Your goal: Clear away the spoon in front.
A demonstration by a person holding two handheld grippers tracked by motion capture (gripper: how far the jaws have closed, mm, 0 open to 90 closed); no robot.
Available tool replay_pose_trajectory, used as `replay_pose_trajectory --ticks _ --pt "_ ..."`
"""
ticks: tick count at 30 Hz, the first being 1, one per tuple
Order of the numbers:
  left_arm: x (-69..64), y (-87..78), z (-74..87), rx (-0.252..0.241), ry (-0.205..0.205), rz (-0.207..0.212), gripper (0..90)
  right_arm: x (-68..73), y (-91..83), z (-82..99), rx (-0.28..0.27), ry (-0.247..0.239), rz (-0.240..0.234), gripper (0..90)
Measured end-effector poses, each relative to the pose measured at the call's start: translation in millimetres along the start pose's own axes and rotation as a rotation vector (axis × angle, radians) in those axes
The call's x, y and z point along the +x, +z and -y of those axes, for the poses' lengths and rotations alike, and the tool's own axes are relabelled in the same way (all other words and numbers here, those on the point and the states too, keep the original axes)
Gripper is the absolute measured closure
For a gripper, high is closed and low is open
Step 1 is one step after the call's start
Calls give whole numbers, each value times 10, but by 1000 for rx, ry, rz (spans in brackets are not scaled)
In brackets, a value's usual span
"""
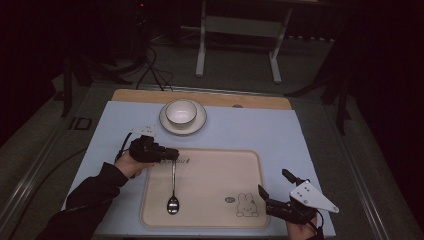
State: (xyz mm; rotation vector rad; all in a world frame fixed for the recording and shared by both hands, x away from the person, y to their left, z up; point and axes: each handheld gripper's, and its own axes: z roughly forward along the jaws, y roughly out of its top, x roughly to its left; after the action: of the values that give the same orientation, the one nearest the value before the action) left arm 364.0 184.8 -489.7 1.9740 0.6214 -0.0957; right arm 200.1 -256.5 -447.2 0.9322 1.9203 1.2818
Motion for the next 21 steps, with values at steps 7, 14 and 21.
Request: replay_pose_trajectory --ticks 7,14,21 --pt "126 85 90 11 -59 -18 792 0 4 2 5 -1 -3 128" --pt "217 187 183 46 -89 -34 789 -2 6 3 5 -1 -3 128" --pt "263 229 223 60 -95 -58 781 -2 11 5 6 -2 -8 128"
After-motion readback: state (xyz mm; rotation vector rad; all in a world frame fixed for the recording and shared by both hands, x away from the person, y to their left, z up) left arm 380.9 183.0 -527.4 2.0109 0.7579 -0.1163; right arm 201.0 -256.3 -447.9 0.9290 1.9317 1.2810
